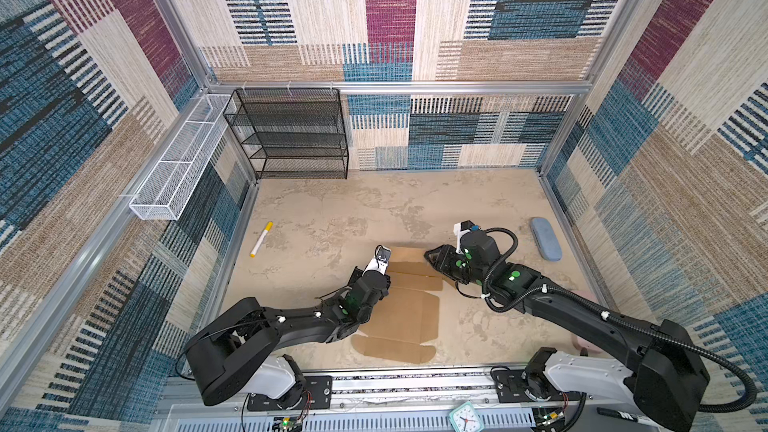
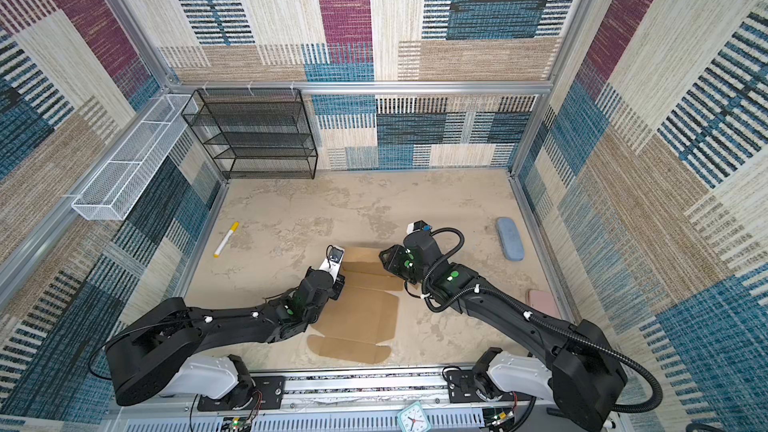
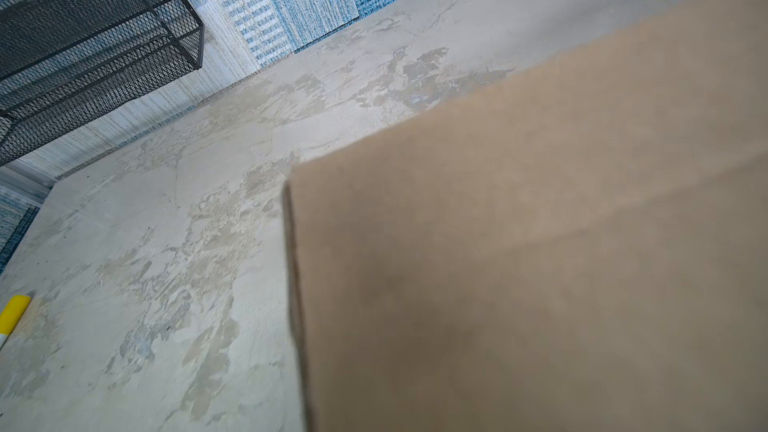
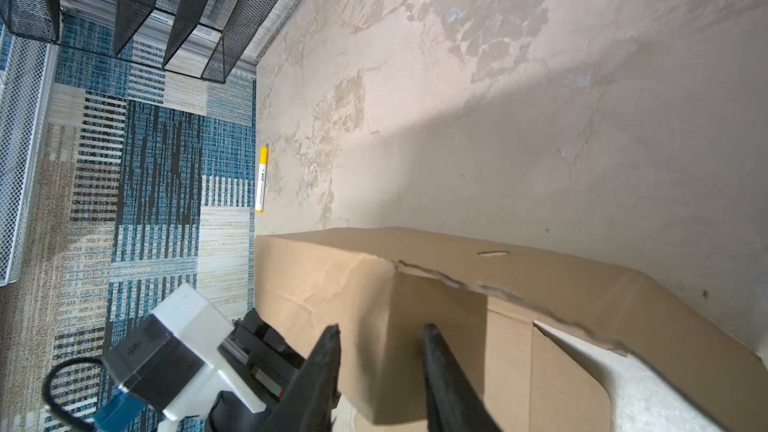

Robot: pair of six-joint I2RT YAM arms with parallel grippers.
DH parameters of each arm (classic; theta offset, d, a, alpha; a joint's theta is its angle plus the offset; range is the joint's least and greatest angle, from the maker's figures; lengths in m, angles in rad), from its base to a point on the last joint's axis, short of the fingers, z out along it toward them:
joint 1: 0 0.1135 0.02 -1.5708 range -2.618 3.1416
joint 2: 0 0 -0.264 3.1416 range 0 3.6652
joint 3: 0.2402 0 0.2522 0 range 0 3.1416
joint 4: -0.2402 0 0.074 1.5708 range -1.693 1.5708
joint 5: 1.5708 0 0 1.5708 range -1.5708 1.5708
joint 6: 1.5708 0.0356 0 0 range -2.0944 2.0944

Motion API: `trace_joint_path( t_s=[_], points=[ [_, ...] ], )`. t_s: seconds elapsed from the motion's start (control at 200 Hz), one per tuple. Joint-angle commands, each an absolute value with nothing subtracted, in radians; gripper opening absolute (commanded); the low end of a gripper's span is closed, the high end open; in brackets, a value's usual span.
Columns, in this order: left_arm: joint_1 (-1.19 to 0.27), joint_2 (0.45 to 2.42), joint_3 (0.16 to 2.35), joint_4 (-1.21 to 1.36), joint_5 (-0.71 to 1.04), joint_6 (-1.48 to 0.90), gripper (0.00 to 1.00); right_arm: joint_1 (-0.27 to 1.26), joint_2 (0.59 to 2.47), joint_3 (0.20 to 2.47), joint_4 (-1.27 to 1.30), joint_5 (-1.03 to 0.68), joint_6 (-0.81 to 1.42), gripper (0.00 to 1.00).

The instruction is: Fold the paper box

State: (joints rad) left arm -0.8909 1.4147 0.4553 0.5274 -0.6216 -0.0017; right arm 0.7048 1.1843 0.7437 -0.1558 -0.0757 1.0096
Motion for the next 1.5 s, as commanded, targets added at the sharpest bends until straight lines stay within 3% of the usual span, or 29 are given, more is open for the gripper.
trace_joint_path(
  t_s=[0.0, 0.401, 0.721, 1.087, 1.282, 1.492],
  points=[
    [-0.891, 1.419, 0.451, 0.514, -0.616, -0.009, 0.00, 0.704, 1.199, 0.730, -0.093, -0.106, 1.012, 0.35],
    [-0.894, 1.423, 0.453, 0.515, -0.595, -0.028, 0.00, 0.704, 1.218, 0.668, 0.080, -0.114, 1.006, 0.31],
    [-0.893, 1.407, 0.453, 0.496, -0.599, -0.046, 0.00, 0.704, 1.245, 0.658, 0.128, -0.131, 1.016, 0.20],
    [-0.894, 1.385, 0.469, 0.453, -0.628, -0.078, 0.00, 0.703, 1.174, 0.611, 0.099, -0.077, 1.026, 0.19],
    [-0.894, 1.376, 0.499, 0.378, -0.668, -0.104, 0.00, 0.702, 1.080, 0.631, -0.052, -0.003, 1.020, 0.46],
    [-0.893, 1.317, 0.473, 0.372, -0.678, -0.140, 0.00, 0.687, 0.921, 0.607, -0.270, 0.027, 0.971, 0.48]
  ],
)
